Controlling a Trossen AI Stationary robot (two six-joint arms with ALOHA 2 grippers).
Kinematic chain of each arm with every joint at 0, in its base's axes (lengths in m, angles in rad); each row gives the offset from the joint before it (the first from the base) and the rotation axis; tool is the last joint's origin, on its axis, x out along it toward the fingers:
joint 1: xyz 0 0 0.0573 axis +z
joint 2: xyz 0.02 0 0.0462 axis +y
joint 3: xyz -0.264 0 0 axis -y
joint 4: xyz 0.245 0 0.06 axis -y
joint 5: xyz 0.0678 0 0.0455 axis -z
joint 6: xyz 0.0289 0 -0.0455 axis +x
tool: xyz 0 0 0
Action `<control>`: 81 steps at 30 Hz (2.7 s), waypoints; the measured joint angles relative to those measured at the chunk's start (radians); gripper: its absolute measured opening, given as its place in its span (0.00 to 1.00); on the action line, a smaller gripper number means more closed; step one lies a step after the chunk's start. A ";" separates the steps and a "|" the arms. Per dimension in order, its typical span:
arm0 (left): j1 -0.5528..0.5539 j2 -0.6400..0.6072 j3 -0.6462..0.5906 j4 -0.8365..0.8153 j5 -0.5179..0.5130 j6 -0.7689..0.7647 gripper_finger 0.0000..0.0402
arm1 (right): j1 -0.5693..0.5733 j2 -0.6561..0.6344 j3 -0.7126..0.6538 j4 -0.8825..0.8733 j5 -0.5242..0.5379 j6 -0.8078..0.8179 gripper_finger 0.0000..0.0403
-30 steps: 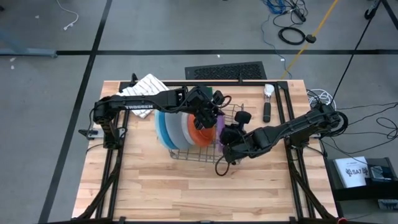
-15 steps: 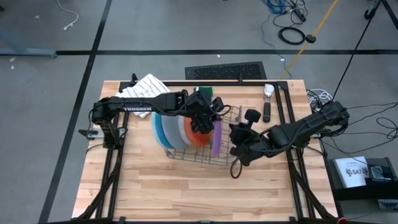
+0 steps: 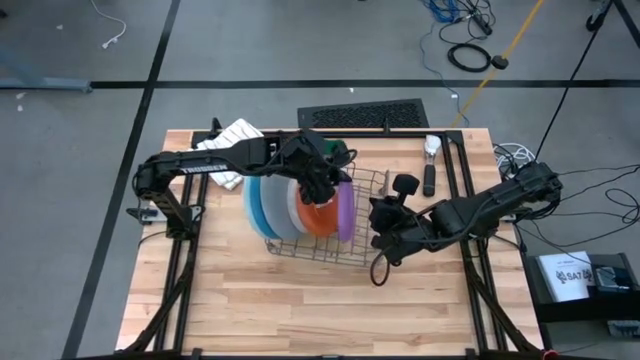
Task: Sort dishes
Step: Put the purple plate into the dish rack
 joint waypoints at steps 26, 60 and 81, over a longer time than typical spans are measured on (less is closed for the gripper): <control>0.104 0.000 -0.154 0.098 0.052 -0.009 0.01 | -0.007 0.000 0.000 0.021 -0.009 0.012 0.00; 0.127 0.066 -0.155 0.075 0.084 -0.058 0.02 | -0.007 0.000 0.000 0.021 -0.032 0.006 0.00; 0.144 0.067 -0.155 0.076 0.113 0.070 0.07 | -0.006 0.000 -0.001 0.017 -0.036 0.014 0.00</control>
